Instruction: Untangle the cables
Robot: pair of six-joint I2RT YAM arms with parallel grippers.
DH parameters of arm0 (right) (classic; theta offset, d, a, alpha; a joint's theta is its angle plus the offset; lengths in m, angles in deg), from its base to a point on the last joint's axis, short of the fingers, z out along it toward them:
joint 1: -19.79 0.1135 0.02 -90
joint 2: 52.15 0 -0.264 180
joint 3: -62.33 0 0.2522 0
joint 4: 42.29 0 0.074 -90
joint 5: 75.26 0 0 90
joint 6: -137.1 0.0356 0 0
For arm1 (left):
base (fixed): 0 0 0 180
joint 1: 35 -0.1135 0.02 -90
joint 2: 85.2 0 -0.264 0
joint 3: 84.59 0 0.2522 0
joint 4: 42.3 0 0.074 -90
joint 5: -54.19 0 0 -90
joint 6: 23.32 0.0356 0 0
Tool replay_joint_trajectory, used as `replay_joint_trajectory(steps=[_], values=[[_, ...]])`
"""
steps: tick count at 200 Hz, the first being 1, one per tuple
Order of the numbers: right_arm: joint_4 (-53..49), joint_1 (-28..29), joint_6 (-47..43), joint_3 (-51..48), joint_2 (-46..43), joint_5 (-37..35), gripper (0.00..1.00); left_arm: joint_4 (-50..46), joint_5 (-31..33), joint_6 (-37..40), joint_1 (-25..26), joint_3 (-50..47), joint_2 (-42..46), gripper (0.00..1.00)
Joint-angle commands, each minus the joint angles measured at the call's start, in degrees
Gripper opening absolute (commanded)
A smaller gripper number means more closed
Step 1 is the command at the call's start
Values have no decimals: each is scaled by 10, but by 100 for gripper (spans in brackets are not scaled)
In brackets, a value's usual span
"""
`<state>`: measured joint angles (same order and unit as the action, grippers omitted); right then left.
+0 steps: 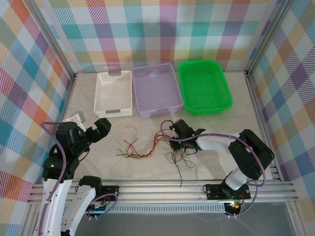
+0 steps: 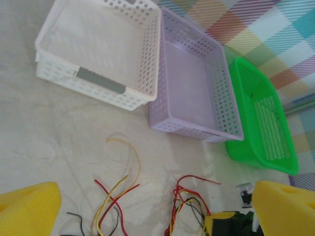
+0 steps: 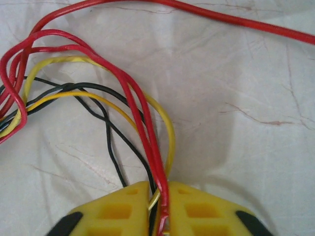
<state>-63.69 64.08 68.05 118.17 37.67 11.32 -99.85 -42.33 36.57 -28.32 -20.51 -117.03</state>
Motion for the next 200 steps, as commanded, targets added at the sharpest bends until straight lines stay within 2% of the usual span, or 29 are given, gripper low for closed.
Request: replay_joint_trajectory(steps=[1,21,95,124,172,200], values=[[-2,4,-8,-7,-32,21,8,-41,25,9,5,1,9,100],[-10,4,-9,-9,-58,24,0,-52,40,4,5,3,10,100],[-52,5,3,-6,-168,42,0,-16,13,-38,5,2,-3,100],[-61,6,11,2,-211,68,0,51,-27,-87,5,-23,-24,100],[-44,12,10,15,-262,157,0,181,-81,-155,7,-53,-68,100],[-16,12,15,23,-289,201,0,262,-124,-188,35,-71,-113,100]])
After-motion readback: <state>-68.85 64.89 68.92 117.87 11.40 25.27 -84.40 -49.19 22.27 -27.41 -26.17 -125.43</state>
